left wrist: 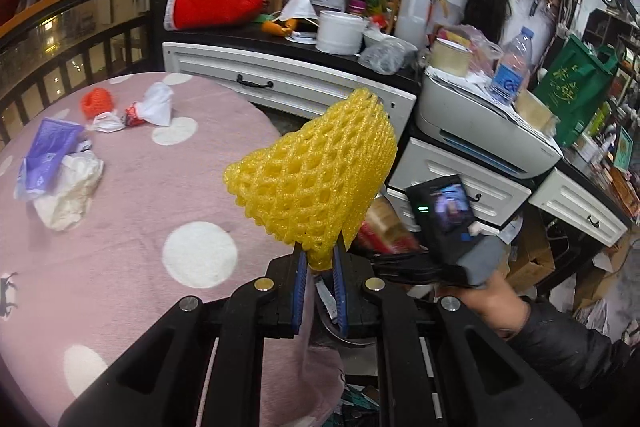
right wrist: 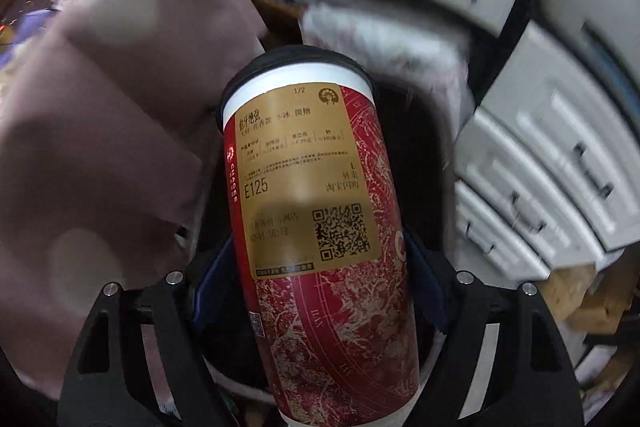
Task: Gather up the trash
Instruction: 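Carry both items over the black bin and open both tools to drop them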
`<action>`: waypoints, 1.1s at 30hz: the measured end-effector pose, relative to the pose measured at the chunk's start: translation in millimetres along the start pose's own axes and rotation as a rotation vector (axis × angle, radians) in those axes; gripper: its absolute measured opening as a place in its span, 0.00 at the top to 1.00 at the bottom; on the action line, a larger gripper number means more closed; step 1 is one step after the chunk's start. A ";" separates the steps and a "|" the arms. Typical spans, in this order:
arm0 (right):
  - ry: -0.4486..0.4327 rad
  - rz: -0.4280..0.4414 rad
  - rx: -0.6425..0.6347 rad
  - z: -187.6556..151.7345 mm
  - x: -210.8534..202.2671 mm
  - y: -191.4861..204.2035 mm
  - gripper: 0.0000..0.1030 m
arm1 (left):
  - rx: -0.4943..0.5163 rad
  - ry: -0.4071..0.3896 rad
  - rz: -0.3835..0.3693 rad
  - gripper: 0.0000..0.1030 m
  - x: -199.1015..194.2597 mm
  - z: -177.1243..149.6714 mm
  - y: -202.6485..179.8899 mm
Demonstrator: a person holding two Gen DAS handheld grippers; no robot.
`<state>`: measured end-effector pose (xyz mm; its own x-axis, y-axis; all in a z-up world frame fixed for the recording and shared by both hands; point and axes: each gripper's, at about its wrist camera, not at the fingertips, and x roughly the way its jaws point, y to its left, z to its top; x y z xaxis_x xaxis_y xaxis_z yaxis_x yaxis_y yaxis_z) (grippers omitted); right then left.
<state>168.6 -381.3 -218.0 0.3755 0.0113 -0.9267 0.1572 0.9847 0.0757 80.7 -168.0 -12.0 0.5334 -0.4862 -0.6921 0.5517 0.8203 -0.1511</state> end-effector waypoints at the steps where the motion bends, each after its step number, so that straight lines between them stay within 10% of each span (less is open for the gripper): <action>1: 0.026 0.000 0.008 2.4 9.7 0.5 0.24 | 0.007 0.002 -0.001 0.88 1.5 -0.6 -3.5; 14: 0.306 0.005 0.121 7.4 115.8 -0.3 0.23 | 0.045 0.059 -0.026 0.88 21.6 -7.5 -22.6; 24: 0.089 0.043 0.134 -5.6 32.4 -26.1 0.16 | 0.079 0.128 -0.064 0.88 49.4 -15.6 -38.7; 33: -0.209 -0.256 0.140 -41.9 -71.1 -75.6 0.10 | 0.129 0.258 -0.086 0.88 104.1 -33.3 -67.2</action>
<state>91.8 -449.2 -173.3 0.4840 -0.2828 -0.8281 0.3884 0.9174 -0.0862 77.8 -263.7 -97.5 0.3100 -0.4461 -0.8396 0.6738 0.7261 -0.1371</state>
